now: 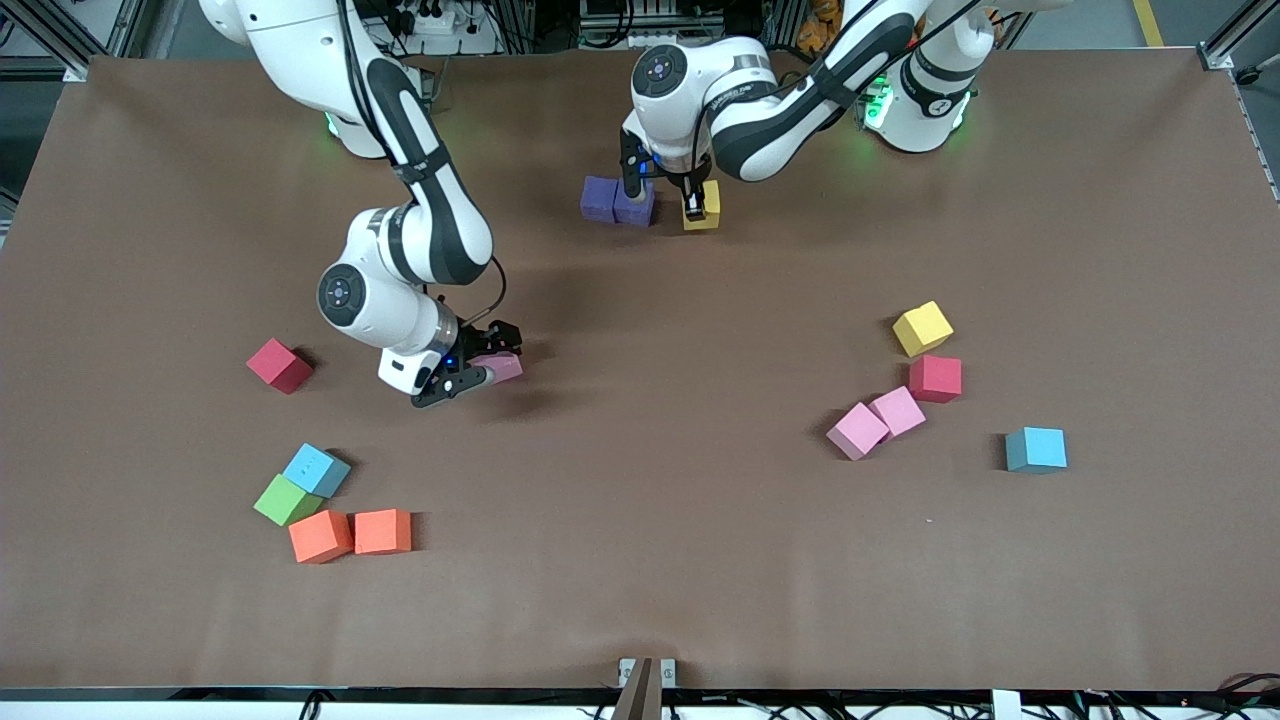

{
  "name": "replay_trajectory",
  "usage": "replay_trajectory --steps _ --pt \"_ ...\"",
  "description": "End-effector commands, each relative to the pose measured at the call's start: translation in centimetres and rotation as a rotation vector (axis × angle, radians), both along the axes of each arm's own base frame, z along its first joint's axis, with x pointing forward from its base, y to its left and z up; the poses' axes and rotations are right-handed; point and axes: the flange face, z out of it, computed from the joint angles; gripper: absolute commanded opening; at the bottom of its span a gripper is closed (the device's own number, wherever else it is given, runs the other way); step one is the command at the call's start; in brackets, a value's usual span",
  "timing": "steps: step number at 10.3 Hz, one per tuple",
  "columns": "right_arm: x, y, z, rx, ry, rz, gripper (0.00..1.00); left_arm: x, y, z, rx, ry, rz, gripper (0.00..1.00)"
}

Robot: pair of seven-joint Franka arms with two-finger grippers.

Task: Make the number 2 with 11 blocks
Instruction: 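Place the yellow block beside the purple blocks with the left gripper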

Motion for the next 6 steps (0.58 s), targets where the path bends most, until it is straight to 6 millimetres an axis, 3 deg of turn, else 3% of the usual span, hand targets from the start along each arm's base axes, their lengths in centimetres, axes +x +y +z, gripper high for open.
replay_trajectory --steps 1,3,6 --pt "-0.5 0.6 0.5 0.006 -0.003 -0.044 1.00 -0.5 -0.8 -1.0 0.022 -0.024 0.019 0.34" --pt "-0.7 0.3 0.1 -0.020 0.001 -0.080 1.00 -1.3 -1.2 -2.0 0.037 -0.028 0.009 0.34" --pt "-1.8 2.4 0.4 -0.166 -0.024 -0.073 1.00 -2.4 -2.6 -2.6 0.048 -0.041 0.019 0.34"
